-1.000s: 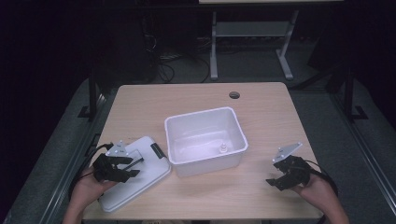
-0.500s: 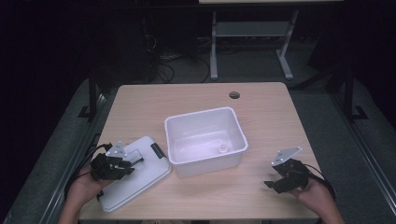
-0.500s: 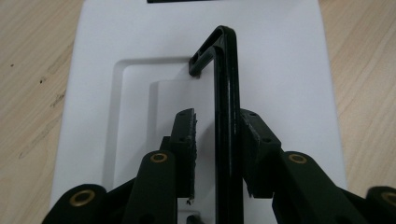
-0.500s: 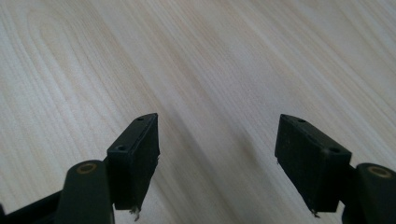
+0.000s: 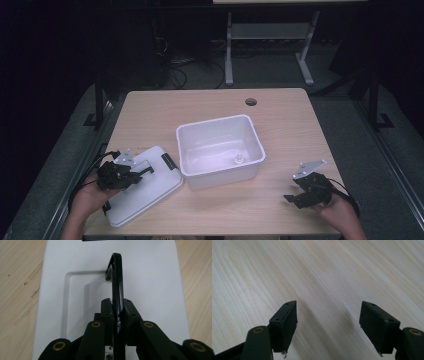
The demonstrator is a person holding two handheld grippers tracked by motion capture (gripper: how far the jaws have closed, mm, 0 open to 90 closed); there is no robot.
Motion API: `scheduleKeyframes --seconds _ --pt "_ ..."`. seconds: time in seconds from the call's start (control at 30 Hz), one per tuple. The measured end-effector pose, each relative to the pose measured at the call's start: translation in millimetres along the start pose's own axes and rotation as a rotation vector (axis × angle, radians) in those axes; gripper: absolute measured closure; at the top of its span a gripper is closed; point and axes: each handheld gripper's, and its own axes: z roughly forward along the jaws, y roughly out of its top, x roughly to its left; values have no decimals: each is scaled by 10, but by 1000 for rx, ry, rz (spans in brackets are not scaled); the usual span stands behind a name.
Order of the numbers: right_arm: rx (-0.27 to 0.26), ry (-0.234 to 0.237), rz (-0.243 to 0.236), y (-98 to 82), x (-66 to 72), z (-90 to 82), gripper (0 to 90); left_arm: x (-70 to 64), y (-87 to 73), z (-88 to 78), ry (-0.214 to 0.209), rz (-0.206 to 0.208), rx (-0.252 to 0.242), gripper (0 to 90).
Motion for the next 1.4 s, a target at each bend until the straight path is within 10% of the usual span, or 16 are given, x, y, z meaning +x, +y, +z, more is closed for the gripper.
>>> scheduleKeyframes --seconds 1.4 --pt "-62 1 31 -47 12 -51 283 96 76 -364 -4 22 -39 839"
